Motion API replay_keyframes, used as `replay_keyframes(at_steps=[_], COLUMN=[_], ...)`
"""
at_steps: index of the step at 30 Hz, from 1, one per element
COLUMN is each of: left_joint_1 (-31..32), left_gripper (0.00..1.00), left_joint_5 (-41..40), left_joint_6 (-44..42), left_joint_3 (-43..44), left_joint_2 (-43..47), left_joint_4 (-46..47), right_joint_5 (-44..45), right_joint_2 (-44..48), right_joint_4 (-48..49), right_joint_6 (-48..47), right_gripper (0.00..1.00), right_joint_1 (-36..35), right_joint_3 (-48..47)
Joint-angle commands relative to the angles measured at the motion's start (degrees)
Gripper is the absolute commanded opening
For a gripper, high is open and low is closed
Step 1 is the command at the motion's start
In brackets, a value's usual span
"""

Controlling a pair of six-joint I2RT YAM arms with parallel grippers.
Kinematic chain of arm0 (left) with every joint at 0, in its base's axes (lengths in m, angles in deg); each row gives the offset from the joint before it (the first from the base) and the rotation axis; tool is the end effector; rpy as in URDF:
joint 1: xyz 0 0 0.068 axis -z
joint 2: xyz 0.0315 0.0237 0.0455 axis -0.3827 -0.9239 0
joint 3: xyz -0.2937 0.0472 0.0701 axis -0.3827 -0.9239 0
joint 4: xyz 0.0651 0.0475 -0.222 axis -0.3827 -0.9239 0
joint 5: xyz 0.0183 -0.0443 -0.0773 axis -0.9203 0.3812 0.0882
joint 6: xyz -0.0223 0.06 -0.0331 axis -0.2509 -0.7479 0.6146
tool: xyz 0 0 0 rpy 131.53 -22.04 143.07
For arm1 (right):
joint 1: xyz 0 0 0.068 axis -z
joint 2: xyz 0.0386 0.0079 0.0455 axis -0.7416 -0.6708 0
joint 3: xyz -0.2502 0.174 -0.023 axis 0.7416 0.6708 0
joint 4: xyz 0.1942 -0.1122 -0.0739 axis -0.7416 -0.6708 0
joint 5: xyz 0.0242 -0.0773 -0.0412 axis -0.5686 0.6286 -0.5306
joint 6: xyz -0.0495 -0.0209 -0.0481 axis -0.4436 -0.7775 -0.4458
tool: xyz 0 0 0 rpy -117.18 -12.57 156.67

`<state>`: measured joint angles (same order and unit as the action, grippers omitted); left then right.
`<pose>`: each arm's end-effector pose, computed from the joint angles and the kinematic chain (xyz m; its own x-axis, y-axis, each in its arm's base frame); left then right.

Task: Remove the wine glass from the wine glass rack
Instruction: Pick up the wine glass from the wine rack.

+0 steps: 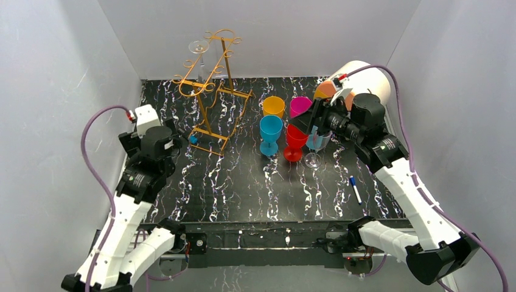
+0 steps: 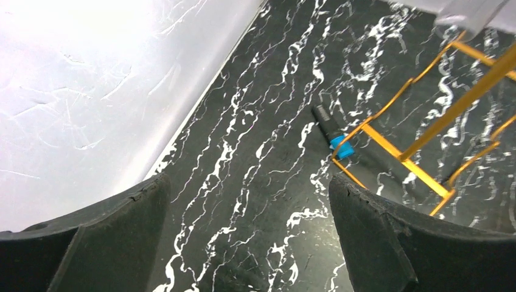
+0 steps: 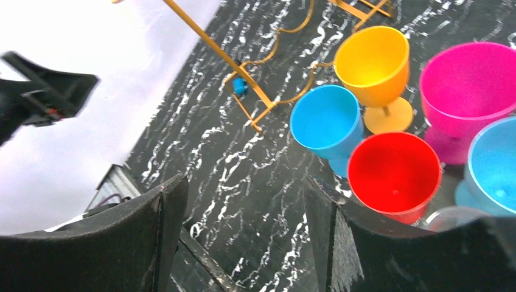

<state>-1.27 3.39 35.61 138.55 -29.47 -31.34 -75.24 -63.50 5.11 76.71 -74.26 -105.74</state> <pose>0.1160 0.0029 0.3954 -0.1692 -0.1017 -0.9803 -0.4801 0.8772 -0.0081 0.1745 0.1060 0.4336 -0.4499 0.2496 -0.8575 -0.5386 0.6901 0.4834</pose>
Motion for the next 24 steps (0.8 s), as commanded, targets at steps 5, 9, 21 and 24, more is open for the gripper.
replay_keyframes(at_steps=[5,9,21,24], left_joint_1=[-18.99,-34.34,-40.88,-40.99], left_gripper=[0.98,0.98,0.98,0.97], left_joint_5=[12.35,25.86,48.23,55.85], left_joint_6=[-0.08,3.02,3.30,3.95], left_joint_3=[3.95,6.79,31.64,39.27], left_joint_2=[-11.28,-15.94,-39.12,-46.29], left_joint_4=[-0.69,-0.47,-0.05,0.45], right_joint_5=[-5.98,-3.75,-1.04,-0.36], right_joint_2=[-1.46,-0.61,-0.08,-0.08], right_joint_4=[3.82,3.26,4.81,4.84], right_joint_6=[1.38,0.37,-1.12,-1.56], right_gripper=[0.78,0.79,0.80,0.81], right_joint_1=[-0.12,-0.08,-0.06,-0.06], right_joint_3=[-2.37,-2.15,-1.92,-1.92])
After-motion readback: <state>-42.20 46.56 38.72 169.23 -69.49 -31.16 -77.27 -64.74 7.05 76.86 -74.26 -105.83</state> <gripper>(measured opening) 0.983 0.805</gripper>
